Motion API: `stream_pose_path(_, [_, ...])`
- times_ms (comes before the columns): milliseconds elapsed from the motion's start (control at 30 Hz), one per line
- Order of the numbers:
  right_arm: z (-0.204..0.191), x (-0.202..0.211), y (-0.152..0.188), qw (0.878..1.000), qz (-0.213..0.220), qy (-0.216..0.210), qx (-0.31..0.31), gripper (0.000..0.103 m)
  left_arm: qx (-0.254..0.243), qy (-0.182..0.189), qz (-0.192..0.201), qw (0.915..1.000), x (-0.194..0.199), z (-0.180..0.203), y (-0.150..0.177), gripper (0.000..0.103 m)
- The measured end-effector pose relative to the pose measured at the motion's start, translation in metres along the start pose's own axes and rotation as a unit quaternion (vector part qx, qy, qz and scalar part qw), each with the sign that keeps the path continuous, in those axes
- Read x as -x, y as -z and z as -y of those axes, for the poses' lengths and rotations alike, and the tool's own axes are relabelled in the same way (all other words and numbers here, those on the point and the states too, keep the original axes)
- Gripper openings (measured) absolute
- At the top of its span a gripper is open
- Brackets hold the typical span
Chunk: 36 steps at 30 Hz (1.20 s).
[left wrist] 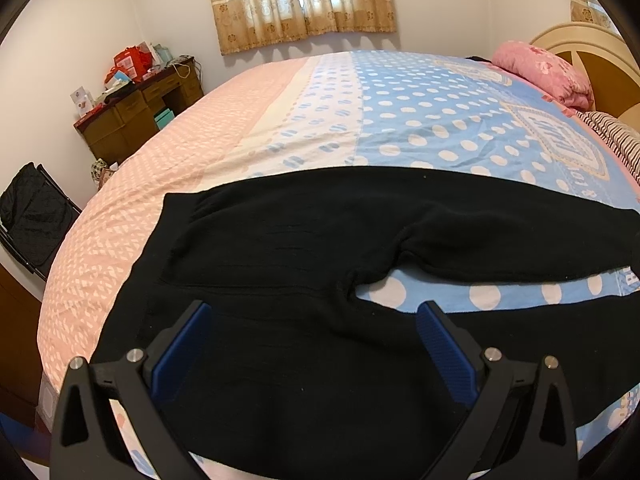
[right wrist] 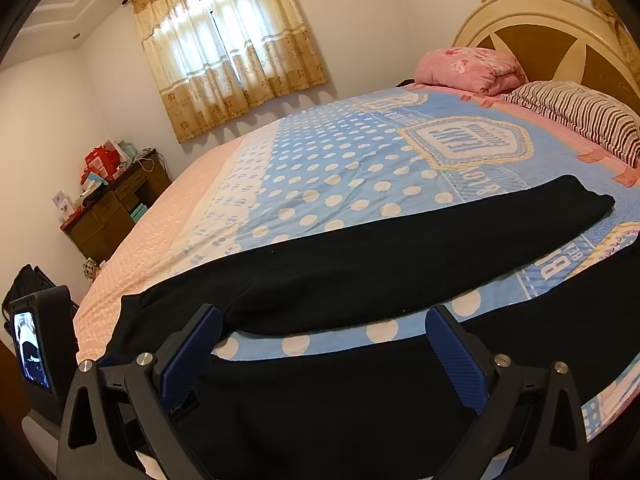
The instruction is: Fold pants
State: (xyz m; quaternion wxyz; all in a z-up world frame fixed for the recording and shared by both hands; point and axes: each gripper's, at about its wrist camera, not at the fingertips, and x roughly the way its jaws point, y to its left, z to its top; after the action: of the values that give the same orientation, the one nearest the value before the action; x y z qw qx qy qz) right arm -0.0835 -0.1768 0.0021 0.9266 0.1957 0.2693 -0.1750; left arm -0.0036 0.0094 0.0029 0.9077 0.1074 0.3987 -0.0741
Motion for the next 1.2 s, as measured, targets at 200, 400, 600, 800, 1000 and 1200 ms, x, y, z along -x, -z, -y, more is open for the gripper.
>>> stream_pose_path(200, [0.001,0.001,0.0,1.0,-0.003,-0.001,-0.002,0.102,0.002,0.001,0.0,1.0,0.001,0.0,0.0,0.103])
stream_pose_path(400, [0.001,0.001,0.0,1.0,-0.002,-0.002,-0.001,0.102,0.002,0.002,0.0,1.0,0.0,0.0,0.0,0.103])
stream_pose_path(600, [0.001,0.0,0.0,1.0,-0.004,-0.003,-0.002,0.102,0.002,0.004,0.0,1.0,0.001,0.002,0.0,0.103])
stream_pose_path(800, [0.002,-0.001,0.001,1.0,-0.007,-0.004,-0.001,0.102,0.002,0.005,-0.001,1.0,0.0,0.003,0.0,0.103])
stream_pose_path(1000, [0.001,-0.003,0.002,1.0,-0.009,-0.005,-0.001,0.102,0.004,0.007,-0.005,1.0,-0.001,0.001,0.0,0.103])
stream_pose_path(1200, [0.001,-0.01,0.002,1.0,-0.015,-0.005,0.003,0.102,0.003,0.007,-0.006,1.0,-0.003,0.0,0.0,0.103])
